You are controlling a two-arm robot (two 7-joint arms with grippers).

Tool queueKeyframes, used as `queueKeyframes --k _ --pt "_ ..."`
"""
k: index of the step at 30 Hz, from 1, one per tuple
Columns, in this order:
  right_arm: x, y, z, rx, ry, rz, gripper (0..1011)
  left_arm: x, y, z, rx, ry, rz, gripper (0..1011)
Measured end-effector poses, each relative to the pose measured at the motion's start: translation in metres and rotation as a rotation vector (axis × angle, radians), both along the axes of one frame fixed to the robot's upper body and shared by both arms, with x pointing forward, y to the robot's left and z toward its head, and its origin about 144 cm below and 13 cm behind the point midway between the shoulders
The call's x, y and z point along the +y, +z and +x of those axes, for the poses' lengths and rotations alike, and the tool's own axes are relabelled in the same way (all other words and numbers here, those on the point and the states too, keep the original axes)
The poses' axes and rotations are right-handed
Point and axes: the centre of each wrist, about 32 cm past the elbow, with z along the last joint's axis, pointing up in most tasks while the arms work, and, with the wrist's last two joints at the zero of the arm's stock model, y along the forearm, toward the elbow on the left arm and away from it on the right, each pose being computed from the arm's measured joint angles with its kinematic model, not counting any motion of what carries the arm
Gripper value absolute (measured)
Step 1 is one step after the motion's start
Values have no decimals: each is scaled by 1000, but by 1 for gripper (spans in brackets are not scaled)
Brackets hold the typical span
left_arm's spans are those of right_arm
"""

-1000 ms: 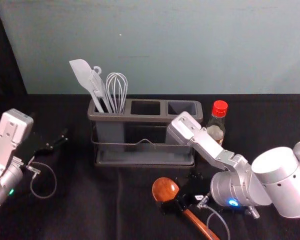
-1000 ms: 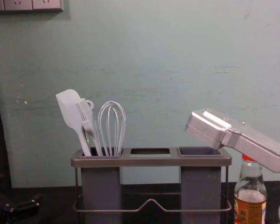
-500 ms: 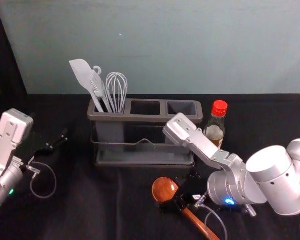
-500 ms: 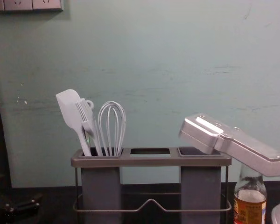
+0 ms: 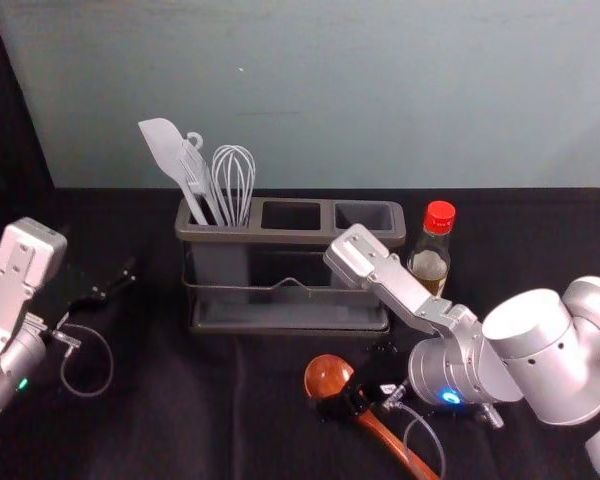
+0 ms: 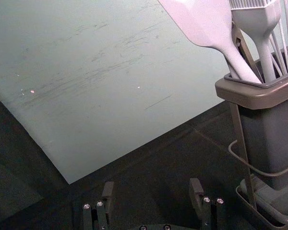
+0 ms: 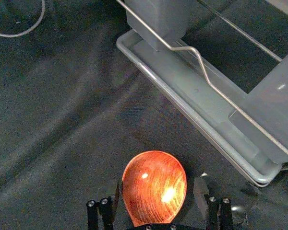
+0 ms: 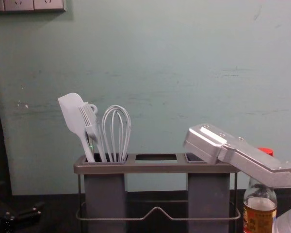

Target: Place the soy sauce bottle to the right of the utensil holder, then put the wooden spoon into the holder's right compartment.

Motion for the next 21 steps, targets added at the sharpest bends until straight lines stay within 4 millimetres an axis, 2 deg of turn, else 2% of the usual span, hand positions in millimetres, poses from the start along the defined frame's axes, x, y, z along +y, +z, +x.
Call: queueKeyframes --k 21 --pt "5 -8 7 6 12 14 1002 0 0 0 0 0 0 1012"
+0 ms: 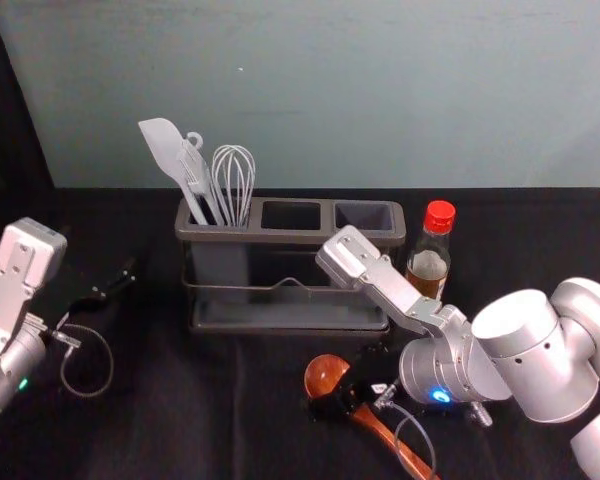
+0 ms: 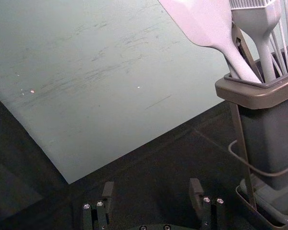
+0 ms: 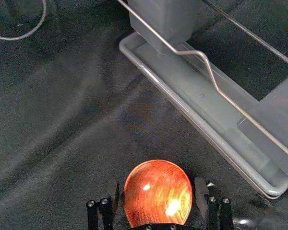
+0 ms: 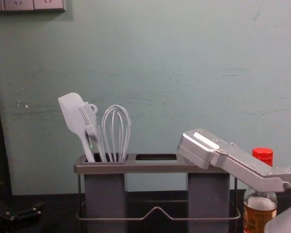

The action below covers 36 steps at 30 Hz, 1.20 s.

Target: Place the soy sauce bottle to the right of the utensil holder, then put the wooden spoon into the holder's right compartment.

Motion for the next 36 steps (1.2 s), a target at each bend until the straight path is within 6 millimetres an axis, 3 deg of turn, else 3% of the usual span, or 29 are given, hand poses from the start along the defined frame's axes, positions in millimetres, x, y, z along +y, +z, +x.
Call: queueKeyframes --k 36 --pt "2 -3 3 12 -2 -12 979 0 0 0 0 0 0 1011"
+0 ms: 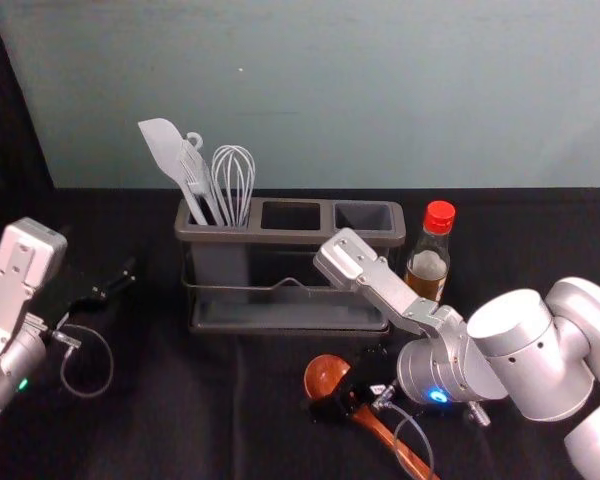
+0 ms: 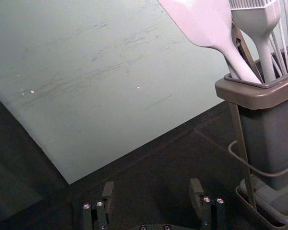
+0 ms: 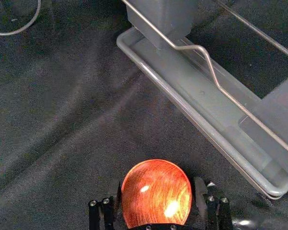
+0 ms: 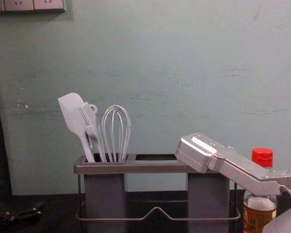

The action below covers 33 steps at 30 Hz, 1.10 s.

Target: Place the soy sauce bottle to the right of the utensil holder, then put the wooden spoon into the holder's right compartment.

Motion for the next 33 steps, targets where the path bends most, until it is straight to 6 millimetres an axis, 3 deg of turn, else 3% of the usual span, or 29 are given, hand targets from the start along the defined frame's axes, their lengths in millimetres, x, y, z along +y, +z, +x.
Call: queueKeyframes --k 7,22,33 --pt "0 0 0 -1 -1 0 842 0 0 0 0 0 0 1011" --pt "0 0 -2 -2 3 4 840 0 0 0 0 0 0 1011" --pt "1 10 -18 -90 30 55 840 0 0 0 0 0 0 1011"
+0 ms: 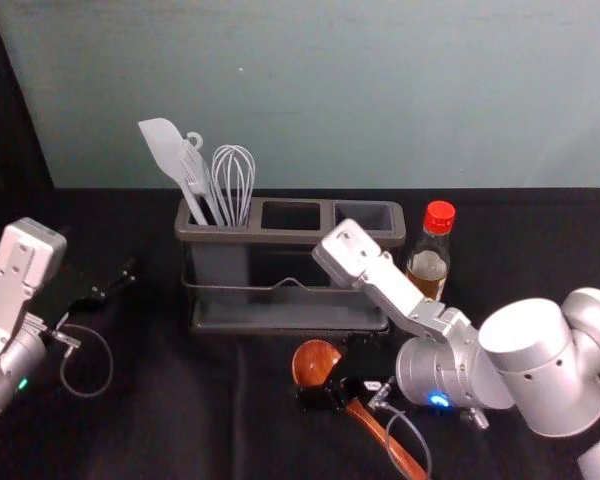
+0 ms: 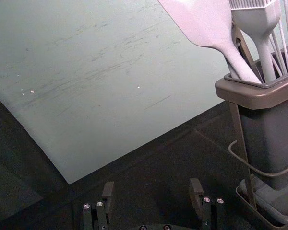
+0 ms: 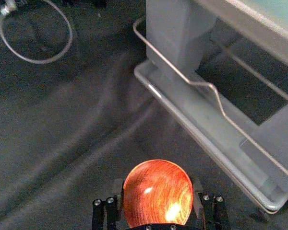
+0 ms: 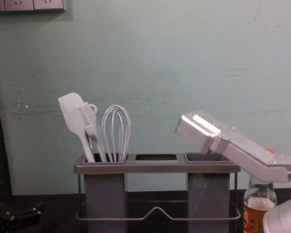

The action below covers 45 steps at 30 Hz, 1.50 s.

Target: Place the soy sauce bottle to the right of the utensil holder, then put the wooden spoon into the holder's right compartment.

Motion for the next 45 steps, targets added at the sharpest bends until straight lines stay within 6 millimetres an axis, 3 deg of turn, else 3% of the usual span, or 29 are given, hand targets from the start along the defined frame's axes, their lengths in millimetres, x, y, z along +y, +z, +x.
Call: queueKeyframes --k 15,27,35,45 --pt "-21 15 -27 -158 39 197 841 0 0 0 0 0 0 1011" --pt "-32 47 -46 -389 88 327 840 0 0 0 0 0 0 1011" --pt "-32 73 -39 -528 88 354 840 0 0 0 0 0 0 1012" --pt "-33 91 -5 -629 56 390 840 0 0 0 0 0 0 1011"
